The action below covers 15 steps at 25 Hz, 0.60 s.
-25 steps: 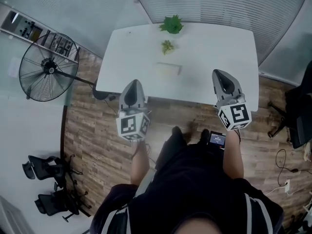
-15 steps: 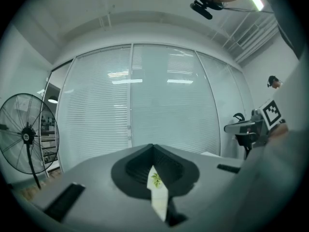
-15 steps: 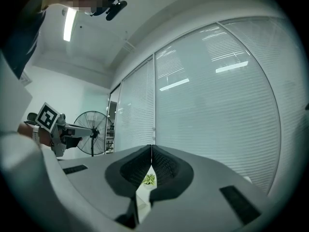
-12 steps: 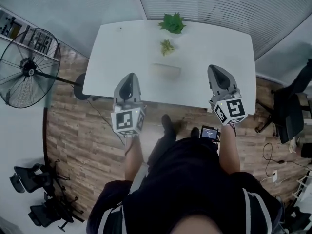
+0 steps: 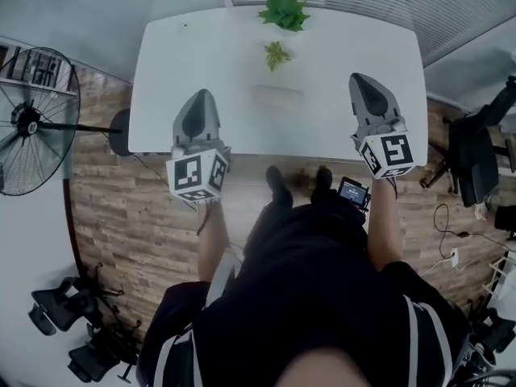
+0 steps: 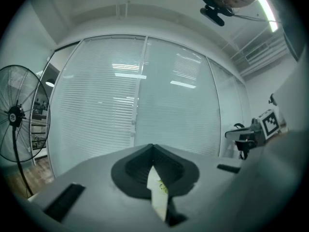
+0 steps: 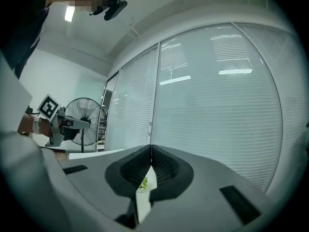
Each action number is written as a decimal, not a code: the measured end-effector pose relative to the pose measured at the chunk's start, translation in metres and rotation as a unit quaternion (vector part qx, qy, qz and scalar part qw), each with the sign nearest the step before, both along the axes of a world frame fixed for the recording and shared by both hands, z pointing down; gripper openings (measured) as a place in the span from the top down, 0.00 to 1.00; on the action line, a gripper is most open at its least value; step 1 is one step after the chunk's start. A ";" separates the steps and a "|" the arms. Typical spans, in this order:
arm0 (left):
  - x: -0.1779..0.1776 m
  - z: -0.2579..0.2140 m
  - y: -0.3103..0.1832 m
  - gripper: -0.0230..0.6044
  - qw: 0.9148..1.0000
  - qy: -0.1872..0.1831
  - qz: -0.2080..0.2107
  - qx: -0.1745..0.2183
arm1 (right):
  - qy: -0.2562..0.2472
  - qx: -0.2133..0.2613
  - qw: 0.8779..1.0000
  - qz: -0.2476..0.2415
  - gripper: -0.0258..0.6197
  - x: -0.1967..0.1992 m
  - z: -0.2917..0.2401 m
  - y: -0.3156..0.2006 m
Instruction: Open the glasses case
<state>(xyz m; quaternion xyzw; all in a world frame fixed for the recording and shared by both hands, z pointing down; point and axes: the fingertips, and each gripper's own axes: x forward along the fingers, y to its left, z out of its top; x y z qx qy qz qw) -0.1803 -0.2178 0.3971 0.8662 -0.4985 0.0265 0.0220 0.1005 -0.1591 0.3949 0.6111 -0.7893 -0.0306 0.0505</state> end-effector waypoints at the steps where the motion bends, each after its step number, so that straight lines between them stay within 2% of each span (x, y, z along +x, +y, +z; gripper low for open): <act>1: 0.001 -0.001 -0.001 0.96 1.000 -0.003 -0.001 0.001 | -0.002 0.001 1.000 0.001 0.94 0.004 0.000 -0.002; 5: 0.012 -0.003 -0.006 0.96 1.000 0.001 -0.018 0.006 | 0.002 0.007 1.000 -0.012 0.94 0.019 0.002 -0.009; 10: 0.020 -0.003 -0.002 0.96 0.999 0.002 -0.041 0.000 | 0.062 -0.019 0.996 -0.054 0.94 0.022 0.026 -0.026; 15: 0.015 -0.006 -0.002 0.96 0.998 0.000 -0.061 0.004 | 0.049 -0.026 0.996 -0.075 0.94 0.014 0.034 -0.041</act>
